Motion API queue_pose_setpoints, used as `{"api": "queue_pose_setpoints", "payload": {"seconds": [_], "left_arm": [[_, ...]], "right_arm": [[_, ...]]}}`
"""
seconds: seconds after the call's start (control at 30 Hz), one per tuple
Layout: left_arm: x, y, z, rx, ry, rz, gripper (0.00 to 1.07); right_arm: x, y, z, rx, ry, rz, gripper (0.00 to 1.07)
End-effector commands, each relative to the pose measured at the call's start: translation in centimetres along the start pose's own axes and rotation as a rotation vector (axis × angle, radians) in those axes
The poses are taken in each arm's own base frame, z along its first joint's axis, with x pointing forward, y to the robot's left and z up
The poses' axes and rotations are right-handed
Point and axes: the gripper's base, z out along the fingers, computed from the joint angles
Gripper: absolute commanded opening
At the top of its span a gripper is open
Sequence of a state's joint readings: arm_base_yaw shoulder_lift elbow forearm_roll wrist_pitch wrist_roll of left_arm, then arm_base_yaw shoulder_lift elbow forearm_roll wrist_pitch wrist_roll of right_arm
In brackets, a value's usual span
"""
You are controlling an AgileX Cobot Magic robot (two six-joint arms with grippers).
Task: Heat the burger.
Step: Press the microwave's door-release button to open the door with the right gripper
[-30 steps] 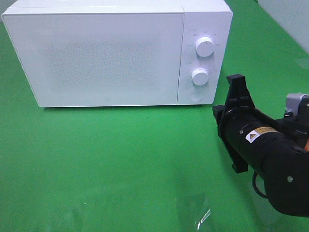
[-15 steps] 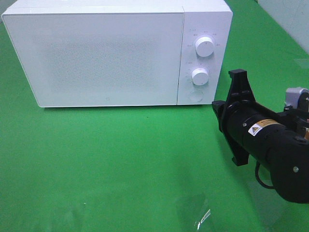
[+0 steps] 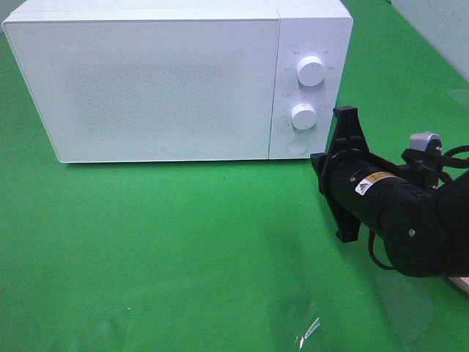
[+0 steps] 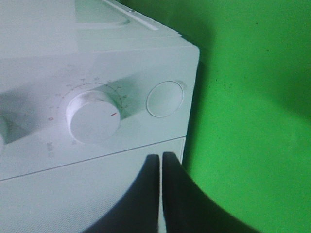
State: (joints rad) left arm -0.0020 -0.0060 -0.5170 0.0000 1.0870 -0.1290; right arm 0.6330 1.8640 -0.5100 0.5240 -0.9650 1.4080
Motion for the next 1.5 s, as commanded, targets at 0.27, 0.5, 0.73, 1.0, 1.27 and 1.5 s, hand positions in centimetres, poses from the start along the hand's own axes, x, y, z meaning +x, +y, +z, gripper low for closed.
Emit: {"api": "queue_pose_setpoints", "payload": {"seconds": [0.27,0.5,0.73,1.0,1.27,1.5], "left_arm": [[0.0,0.1,-0.3,-0.004,-0.040,0.005,1.01],[0.0,0.1,-0.3,-0.004,-0.040,0.005,1.01],[0.0,0.1,-0.3,-0.004,-0.040,0.005,1.01],[0.0,0.0,-0.2,-0.004,-0.035,0.005,1.01],[0.0,0.0,-0.2,-0.004,-0.035,0.005,1.01],[0.0,0.0,-0.2,-0.004,-0.035,0.005,1.01]], "right_arm": [[0.1,-0.2,3.7,0.030,0.025,0.002,0.00],[0.0,0.2,5.5,0.024,0.034,-0.002,0.00],[0.3,0.1,6.9,0.031,0.048,-0.010,0.00],[0.6,-0.2,8.2,0.025,0.038,-0.003,0.00],[-0.2,-0.4,9.2,0.021,0.002,0.008,0.00],[-1.3,0.2,9.5,-0.030,-0.036,-0.018,0.00]]}}
